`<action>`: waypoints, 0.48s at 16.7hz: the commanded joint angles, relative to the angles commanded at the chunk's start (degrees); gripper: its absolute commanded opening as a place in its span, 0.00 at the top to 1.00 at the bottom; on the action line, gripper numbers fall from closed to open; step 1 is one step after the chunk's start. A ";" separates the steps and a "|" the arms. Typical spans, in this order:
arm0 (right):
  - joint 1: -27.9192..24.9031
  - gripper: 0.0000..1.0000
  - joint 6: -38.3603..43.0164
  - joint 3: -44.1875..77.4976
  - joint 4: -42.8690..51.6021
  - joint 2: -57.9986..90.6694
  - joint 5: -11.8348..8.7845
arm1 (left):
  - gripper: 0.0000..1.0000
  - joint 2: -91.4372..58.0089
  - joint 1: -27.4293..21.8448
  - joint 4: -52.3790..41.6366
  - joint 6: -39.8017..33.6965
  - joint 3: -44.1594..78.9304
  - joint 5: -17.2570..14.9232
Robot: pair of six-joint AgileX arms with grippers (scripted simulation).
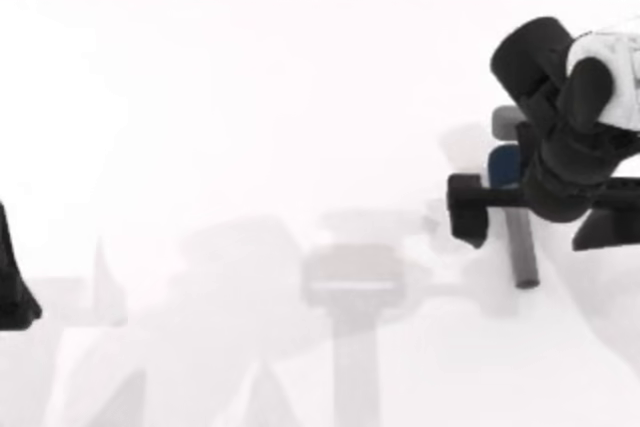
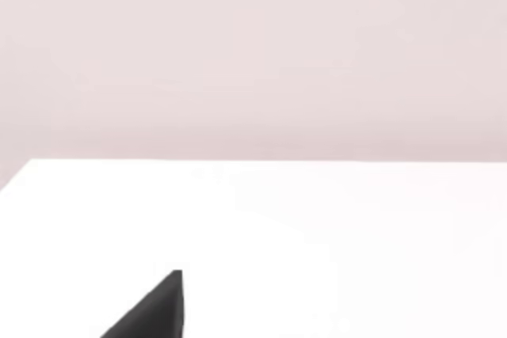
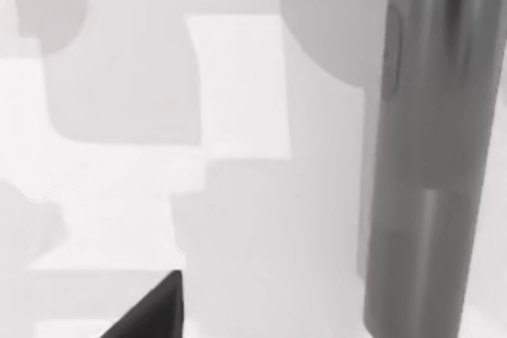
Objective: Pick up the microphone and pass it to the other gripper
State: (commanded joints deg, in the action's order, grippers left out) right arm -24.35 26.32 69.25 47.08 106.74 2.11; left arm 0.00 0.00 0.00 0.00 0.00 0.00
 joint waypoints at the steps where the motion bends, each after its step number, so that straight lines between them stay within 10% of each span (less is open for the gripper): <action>1: 0.05 0.00 -0.01 -1.22 -2.78 1.41 0.00 | 0.00 0.00 0.00 0.00 0.00 0.00 0.00; 8: 0.18 0.00 -0.07 -5.55 -12.00 6.53 0.03 | 0.00 0.00 0.00 0.00 0.00 0.00 0.00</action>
State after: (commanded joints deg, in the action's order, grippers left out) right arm -24.17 26.25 63.70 35.08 113.28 2.13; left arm 0.00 0.00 0.00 0.00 0.00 0.00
